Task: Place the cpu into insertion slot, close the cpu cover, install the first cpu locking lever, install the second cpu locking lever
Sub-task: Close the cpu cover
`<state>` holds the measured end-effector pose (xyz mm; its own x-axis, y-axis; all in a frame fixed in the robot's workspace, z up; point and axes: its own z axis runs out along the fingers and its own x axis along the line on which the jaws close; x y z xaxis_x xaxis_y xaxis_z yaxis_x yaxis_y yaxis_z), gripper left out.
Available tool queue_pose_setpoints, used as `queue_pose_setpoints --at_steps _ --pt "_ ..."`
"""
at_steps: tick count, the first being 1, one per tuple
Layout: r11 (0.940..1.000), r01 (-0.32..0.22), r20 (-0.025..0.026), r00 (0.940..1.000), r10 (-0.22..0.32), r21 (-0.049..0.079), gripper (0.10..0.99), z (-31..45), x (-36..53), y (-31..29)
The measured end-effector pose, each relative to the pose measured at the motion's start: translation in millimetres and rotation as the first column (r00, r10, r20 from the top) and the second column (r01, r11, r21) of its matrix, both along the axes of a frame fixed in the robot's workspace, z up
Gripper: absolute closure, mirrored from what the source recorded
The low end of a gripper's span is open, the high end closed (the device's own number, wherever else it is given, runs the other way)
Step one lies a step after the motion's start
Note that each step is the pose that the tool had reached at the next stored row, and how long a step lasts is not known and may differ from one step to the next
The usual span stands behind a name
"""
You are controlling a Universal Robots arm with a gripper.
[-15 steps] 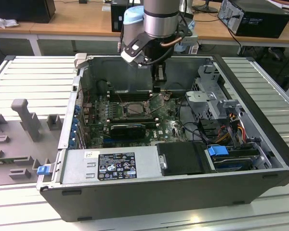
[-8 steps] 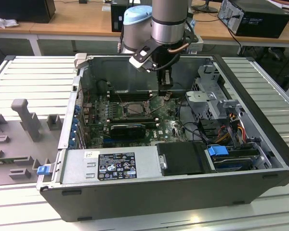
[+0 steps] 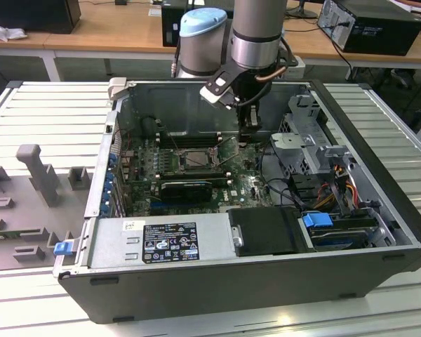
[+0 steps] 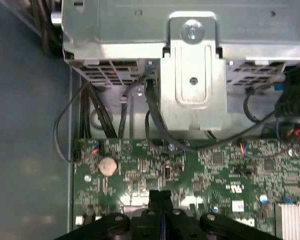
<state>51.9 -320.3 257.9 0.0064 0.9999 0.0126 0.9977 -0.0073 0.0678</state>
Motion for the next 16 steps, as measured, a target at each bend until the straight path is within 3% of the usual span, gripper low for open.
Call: queue_pose_setpoints --at_steps 6,9,16 --pt "1.0 -0.01 -0.0012 1.0 0.01 0.0 0.98 -8.0 8.0 1.5" --pt "0.9999 -0.016 -0.0016 0.9999 0.016 0.001 0.98 -13.4 7.2 1.6" --pt "0.9998 -0.02 -0.0028 0.9998 0.02 0.002 0.98 -14.3 1.2 1.5"
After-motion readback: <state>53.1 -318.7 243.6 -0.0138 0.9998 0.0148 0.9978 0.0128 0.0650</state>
